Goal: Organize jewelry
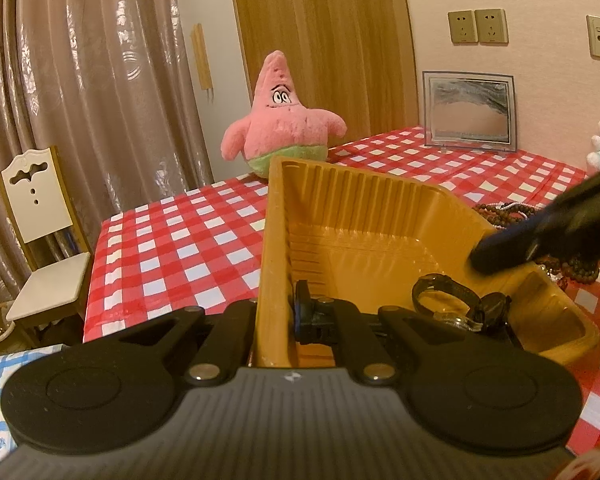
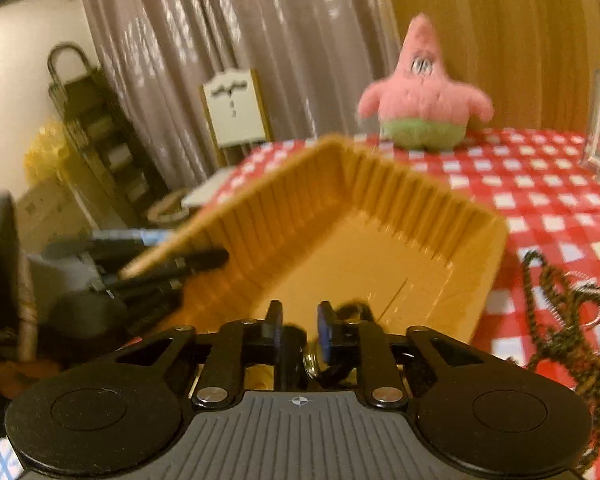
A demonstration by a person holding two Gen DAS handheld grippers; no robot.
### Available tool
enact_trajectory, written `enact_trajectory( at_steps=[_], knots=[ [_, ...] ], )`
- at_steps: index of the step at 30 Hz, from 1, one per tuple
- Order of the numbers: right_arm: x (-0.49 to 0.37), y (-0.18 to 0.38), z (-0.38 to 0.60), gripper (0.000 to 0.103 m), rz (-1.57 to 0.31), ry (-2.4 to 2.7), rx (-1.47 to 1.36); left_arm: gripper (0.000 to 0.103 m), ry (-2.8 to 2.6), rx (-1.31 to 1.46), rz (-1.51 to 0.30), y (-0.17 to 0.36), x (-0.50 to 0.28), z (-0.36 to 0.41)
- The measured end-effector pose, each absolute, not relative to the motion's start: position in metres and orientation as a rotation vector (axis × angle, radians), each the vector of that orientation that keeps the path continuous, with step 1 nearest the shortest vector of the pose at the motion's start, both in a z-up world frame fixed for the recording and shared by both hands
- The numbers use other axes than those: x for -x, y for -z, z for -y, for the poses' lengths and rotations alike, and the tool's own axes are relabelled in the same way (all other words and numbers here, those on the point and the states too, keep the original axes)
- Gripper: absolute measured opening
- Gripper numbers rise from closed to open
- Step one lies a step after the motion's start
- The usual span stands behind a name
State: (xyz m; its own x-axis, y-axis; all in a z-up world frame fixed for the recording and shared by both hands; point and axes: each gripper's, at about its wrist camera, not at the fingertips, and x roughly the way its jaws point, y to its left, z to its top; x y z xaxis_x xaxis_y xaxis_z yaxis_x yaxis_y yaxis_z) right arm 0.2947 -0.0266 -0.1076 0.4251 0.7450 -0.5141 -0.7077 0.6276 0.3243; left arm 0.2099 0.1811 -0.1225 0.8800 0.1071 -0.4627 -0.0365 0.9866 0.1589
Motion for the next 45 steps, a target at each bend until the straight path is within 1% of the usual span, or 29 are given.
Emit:
enact_trajectory(
  at_steps=[6,11,16,22,27,29,31,36,38,39,43,45],
  knots=[
    [-0.310,0.096,0.085,0.020,-0.652,-0.762,-0.100,0.004,-0.076,-0.146,-0.491,0.123,-0.210,-0.181],
    [-0.333,0.116,0.123,0.020,-0.759,-0.624,-0.039,0.004,-0.078,-0.143,-0.489,0.121,-0.211,-0.182],
    [-0.337,0.140,0.131,0.020,-0.852,-0.603,0.024,0.004,-0.078,-0.144,-0.490,0.121,-0.211,-0.182],
    [-0.321,0.150,0.120,0.020,-0.851,-0.627,0.047,0.004,-0.079,-0.145,-0.490,0.121,-0.212,-0.183],
    [-0.330,0.154,0.111,0.019,-0.850,-0.613,0.054,0.004,-0.078,-0.146,-0.489,0.121,-0.212,-0.183],
    [-0.332,0.157,0.109,0.018,-0.850,-0.609,0.058,0.004,-0.078,-0.146,-0.490,0.121,-0.212,-0.183],
    [-0.332,0.157,0.108,0.015,-0.847,-0.607,0.057,0.004,-0.079,-0.145,-0.489,0.121,-0.212,-0.183],
    [-0.334,0.162,0.105,0.012,-0.855,-0.597,0.072,0.004,-0.078,-0.146,-0.489,0.121,-0.212,-0.183],
    [-0.335,0.163,0.105,0.007,-0.855,-0.595,0.075,0.004,-0.078,-0.146,-0.489,0.121,-0.212,-0.183],
    [-0.335,0.163,0.105,0.003,-0.851,-0.600,0.076,0.004,-0.078,-0.147,-0.489,0.121,-0.212,-0.183],
    [-0.335,0.162,0.107,0.003,-0.838,-0.603,0.064,0.004,-0.079,-0.145,-0.490,0.122,-0.212,-0.183],
    [-0.338,0.158,0.114,0.003,-0.842,-0.599,-0.005,0.004,-0.079,-0.146,-0.489,0.122,-0.212,-0.183]
  ],
)
